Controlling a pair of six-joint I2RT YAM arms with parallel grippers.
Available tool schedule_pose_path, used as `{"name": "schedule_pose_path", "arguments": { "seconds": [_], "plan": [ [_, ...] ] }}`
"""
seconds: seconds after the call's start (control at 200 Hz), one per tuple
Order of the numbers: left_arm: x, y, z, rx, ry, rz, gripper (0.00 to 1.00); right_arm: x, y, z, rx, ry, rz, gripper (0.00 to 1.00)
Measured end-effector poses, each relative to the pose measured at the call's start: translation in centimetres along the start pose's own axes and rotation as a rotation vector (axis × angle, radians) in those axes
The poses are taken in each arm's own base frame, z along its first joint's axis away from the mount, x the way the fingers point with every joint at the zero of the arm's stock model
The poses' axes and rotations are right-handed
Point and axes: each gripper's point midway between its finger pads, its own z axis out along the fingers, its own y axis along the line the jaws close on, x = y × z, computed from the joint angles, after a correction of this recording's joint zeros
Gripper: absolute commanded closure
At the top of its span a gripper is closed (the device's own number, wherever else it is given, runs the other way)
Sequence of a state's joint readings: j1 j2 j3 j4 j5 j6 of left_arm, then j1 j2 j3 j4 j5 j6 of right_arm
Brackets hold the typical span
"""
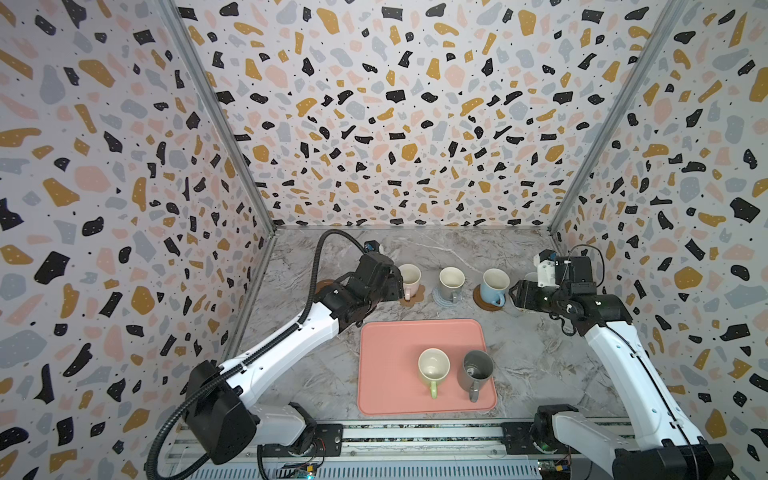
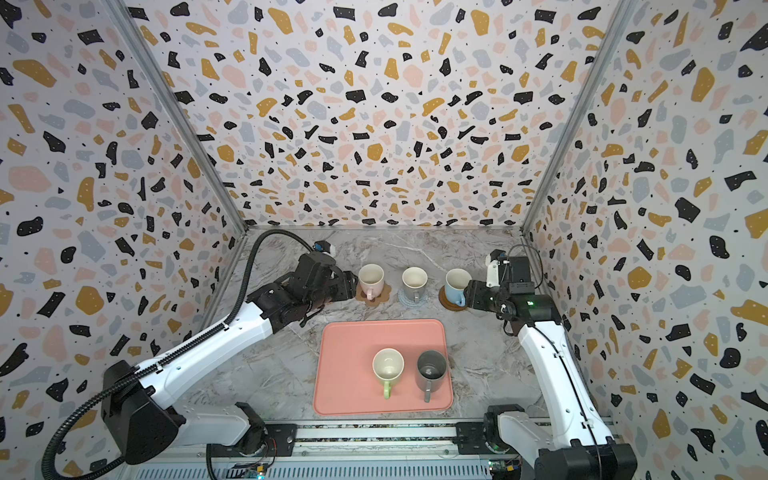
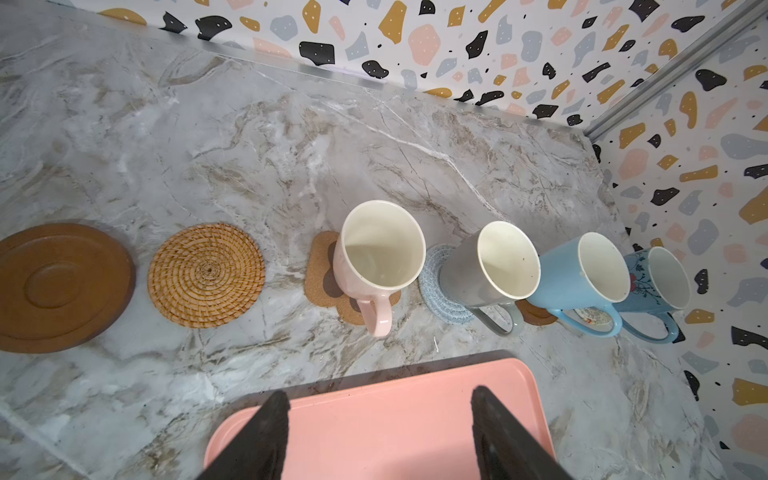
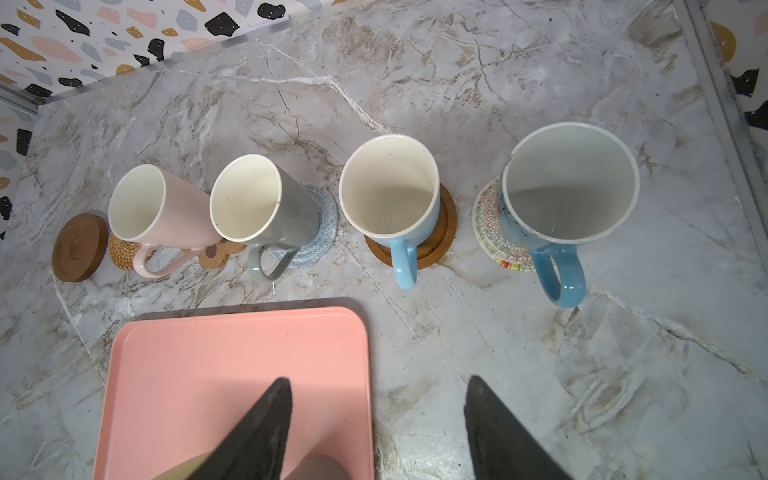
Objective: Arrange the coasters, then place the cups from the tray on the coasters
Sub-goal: 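Raise the left gripper and swing it back over the pink tray, then lower the left gripper into the pale green mug on the tray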
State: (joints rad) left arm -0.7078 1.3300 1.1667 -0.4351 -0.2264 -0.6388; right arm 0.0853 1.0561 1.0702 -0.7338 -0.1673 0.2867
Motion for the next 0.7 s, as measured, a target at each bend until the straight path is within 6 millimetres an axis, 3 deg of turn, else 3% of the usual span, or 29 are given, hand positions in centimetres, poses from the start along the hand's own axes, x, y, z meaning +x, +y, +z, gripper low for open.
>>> {"name": "schedule_pose_path", "arguments": {
  "seconds": [0.16, 0.325, 0.576, 0.696],
  "plan": [
    [2.5, -2.3, -1.8, 0.033, 0.034, 0.066, 0.31, 0.0, 0.0, 0.1, 0.000, 0.001, 0.004, 0.32],
    [6.4, -3.9, -4.4, 0.075, 0.082, 0.078, 0.33, 0.0, 0.1, 0.4, -0.003, 0.007, 0.003, 0.32],
    [15.1, -8.2, -7.9, 0.207, 0.210, 0.101, 0.33, -0.2, 0.4, 1.2, -0.017, 0.015, -0.003, 0.32],
    [17.8, -9.3, -9.1, 0.239, 0.262, 0.103, 0.33, -0.2, 0.8, 1.5, -0.030, 0.018, -0.010, 0.32]
  ]
}}
